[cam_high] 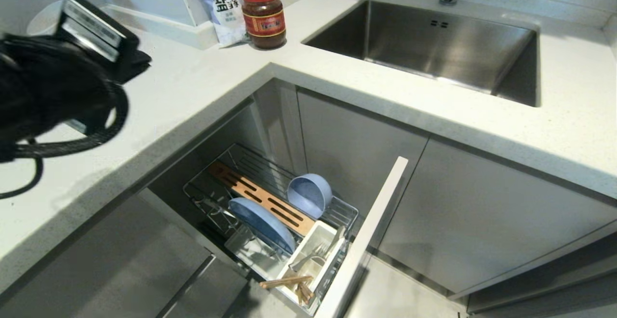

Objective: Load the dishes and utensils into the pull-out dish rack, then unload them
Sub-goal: Take the plate out of the cupboard

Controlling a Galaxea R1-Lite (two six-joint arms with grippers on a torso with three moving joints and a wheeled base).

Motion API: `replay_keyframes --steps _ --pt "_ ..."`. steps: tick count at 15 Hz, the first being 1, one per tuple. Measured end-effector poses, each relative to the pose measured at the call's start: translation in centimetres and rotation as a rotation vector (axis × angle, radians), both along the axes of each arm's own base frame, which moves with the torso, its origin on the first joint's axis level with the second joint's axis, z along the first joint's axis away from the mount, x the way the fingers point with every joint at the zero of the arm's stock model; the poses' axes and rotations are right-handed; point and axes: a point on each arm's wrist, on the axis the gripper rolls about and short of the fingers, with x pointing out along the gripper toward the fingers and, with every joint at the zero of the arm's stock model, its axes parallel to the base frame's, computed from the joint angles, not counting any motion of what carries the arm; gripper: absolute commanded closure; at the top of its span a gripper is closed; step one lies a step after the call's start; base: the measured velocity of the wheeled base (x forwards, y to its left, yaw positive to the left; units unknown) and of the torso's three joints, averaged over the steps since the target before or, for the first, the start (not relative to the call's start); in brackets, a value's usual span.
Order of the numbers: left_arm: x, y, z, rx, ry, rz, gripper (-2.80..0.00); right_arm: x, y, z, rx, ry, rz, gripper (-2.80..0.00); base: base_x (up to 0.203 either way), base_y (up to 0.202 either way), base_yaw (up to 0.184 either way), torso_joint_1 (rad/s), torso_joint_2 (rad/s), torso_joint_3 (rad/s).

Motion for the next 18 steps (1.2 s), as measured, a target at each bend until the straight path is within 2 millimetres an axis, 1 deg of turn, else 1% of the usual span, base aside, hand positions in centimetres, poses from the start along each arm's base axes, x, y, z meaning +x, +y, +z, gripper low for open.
replay_keyframes --steps 2,3,5,7,8,10,12,15,17,18 --pt "-1.7 3.2 1.5 0.015 -0.079 -0.074 0.00 0.0 0.0 0.0 0.000 0.000 0.000 0.00 0.000 0.000 0.000 0.000 0.00 0.000" --pt "-2.6 4.7 1.9 0.030 -0.107 -0.104 0.00 0.0 0.0 0.0 0.000 0.000 0.000 0.00 0.000 0.000 0.000 0.000 0.00 0.000" --pt "-5.2 7.2 2.4 0.077 -0.174 -0.198 0.00 0.0 0.0 0.0 0.000 0.000 0.000 0.00 0.000 0.000 0.000 0.000 0.00 0.000" --pt "-8.5 8.9 2.5 0.188 -0.238 -0.280 0.00 0.0 0.0 0.0 0.000 0.000 0.000 0.00 0.000 0.000 0.000 0.000 0.00 0.000" --pt "-10.2 9.5 2.3 0.280 -0.262 -0.288 0.00 0.0 0.0 0.0 0.000 0.000 0.000 0.00 0.000 0.000 0.000 0.000 0.00 0.000" --pt "-13.4 10.2 1.5 0.432 -0.304 -0.235 0.00 0.0 0.0 0.0 0.000 0.000 0.000 0.00 0.000 0.000 0.000 0.000 0.00 0.000" --pt "-16.6 10.4 -0.3 0.512 -0.328 -0.153 0.00 0.0 0.0 0.0 0.000 0.000 0.000 0.00 0.000 0.000 0.000 0.000 0.00 0.000" --pt "-20.8 10.1 -4.2 0.585 -0.313 -0.080 0.00 0.0 0.0 0.0 0.000 0.000 0.000 0.00 0.000 0.000 0.000 0.000 0.00 0.000" --pt "-22.0 10.0 -7.4 0.641 -0.265 -0.066 0.00 0.0 0.0 0.0 0.000 0.000 0.000 0.00 0.000 0.000 0.000 0.000 0.00 0.000" --pt "-22.5 10.1 -8.7 0.672 -0.263 -0.064 0.00 0.0 0.0 0.0 0.000 0.000 0.000 0.00 0.000 0.000 0.000 0.000 0.00 0.000"
